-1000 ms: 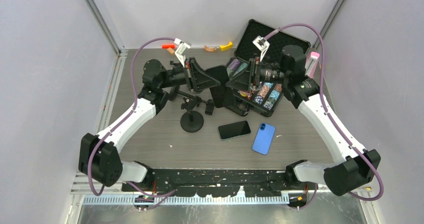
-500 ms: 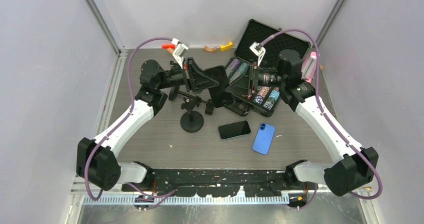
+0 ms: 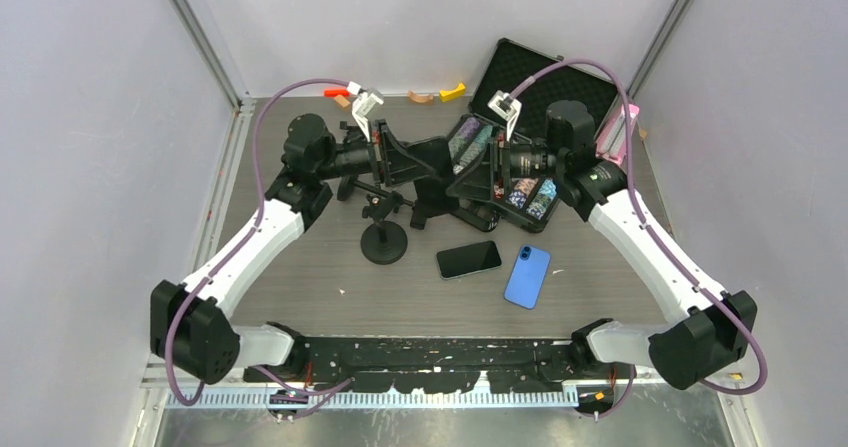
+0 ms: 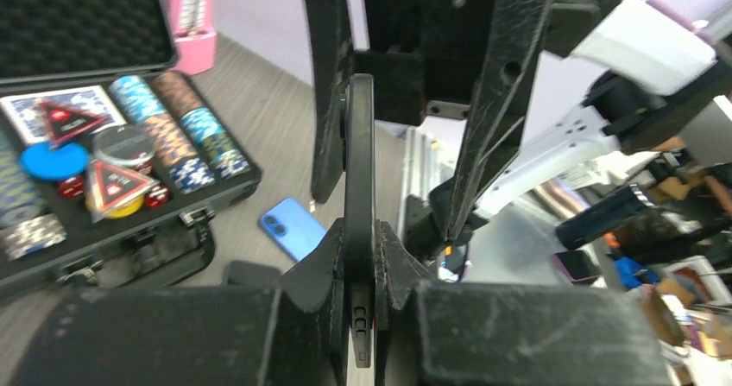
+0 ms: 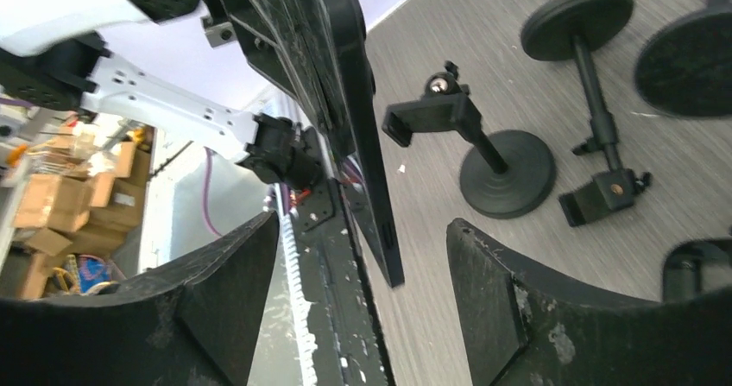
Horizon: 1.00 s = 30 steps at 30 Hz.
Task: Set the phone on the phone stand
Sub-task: Adjust the phone, then install the phone on the phone stand.
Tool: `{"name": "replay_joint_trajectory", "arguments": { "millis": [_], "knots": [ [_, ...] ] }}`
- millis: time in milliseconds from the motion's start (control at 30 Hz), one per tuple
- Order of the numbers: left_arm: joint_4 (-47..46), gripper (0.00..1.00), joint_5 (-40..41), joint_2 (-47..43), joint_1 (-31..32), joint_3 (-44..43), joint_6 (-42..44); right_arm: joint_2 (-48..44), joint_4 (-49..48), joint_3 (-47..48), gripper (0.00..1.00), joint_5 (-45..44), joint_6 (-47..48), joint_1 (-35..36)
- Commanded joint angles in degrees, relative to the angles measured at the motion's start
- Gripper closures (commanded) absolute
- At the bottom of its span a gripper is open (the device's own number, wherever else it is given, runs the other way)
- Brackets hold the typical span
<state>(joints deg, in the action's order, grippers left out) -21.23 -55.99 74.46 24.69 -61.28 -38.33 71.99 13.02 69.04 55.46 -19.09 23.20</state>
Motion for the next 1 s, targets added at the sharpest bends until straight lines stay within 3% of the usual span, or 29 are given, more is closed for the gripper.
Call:
{"name": "replay_joint_trajectory", "arguments": {
  "millis": [0, 100, 400, 567, 967],
  "knots": [
    [21.73, 1.0, 4.52, -6.9, -0.52, -6.98, 19.6, -3.99, 12.21, 4.99, 0.23, -6.09, 13.41, -0.18],
    [32.95, 1.0, 5.79, -8.99, -0.61, -9.25, 26.31, -4.58, 14.4, 4.87, 0.25, -11.35, 16.2, -0.34],
    [41.28, 1.0, 4.55, -12.61, -0.78, -9.91, 30.95, 1.39, 9.53, 4.34, 0.32, -15.58, 17.81, -0.08],
    [51.54, 1.0, 3.44, -14.6, -0.78, -15.67, 37.02, 7.09, 7.61, 5.43, 0.34, -20.03, 22.22, 6.17],
    [59.93, 1.0, 2.16, -14.39, -1.22, -21.51, 43.08, 17.76, 4.71, 11.45, 0.42, -27.87, 25.94, 16.44]
  ]
}}
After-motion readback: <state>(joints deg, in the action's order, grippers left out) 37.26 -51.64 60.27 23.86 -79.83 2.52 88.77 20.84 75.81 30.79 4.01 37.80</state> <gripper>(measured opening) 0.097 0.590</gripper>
